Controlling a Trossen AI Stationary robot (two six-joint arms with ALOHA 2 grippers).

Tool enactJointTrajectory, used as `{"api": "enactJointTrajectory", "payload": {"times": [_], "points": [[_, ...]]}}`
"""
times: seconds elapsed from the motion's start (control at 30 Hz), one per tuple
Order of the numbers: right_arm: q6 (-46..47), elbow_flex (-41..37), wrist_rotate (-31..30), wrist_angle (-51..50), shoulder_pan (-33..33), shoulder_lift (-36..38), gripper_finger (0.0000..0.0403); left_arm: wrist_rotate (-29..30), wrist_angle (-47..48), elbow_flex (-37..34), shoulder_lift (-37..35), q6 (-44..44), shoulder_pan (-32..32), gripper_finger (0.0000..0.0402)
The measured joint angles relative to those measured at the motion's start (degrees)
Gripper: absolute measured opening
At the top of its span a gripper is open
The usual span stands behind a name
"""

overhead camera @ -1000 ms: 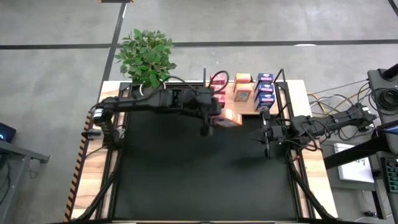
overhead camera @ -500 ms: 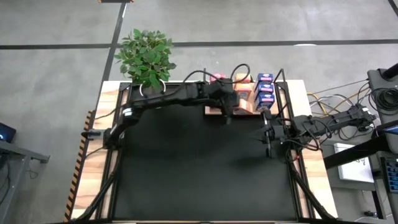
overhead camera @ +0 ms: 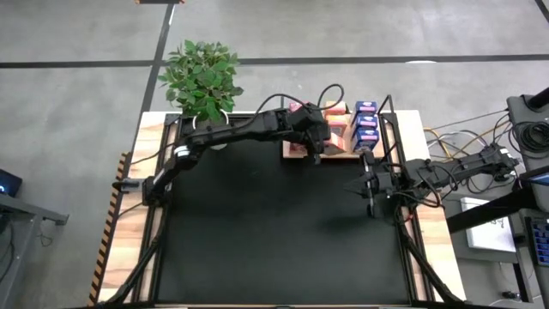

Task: Stack cereal on shelf
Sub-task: Put the orange cereal box on the shelf aligned with other orange cereal box

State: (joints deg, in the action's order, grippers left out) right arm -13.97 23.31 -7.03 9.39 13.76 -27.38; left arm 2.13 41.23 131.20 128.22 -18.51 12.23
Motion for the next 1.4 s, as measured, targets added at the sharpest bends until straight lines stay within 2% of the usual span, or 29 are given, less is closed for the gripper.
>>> {"api": "enactJointTrajectory", "payload": {"times": [0.47,0.73,1.13,1.4], "points": [[0.7,0.0,0.0,-0.2,0.0,-0.1,0.0012,0.2,-5.0,-0.1,4.6,1.3,0.0,0.0158],[0.6,0.0,0.0,-0.2,0.0,-0.1,0.0012,2.5,-6.8,-0.1,6.6,1.1,0.3,0.0159],[0.5,0.0,0.0,-0.2,0.0,-0.1,0.0012,4.4,-9.3,-0.1,7.8,1.2,0.7,0.0202],[0.6,0.0,0.0,-0.2,0.0,-0.1,0.0012,4.4,-11.3,0.3,7.8,1.0,0.9,0.0205]]}}
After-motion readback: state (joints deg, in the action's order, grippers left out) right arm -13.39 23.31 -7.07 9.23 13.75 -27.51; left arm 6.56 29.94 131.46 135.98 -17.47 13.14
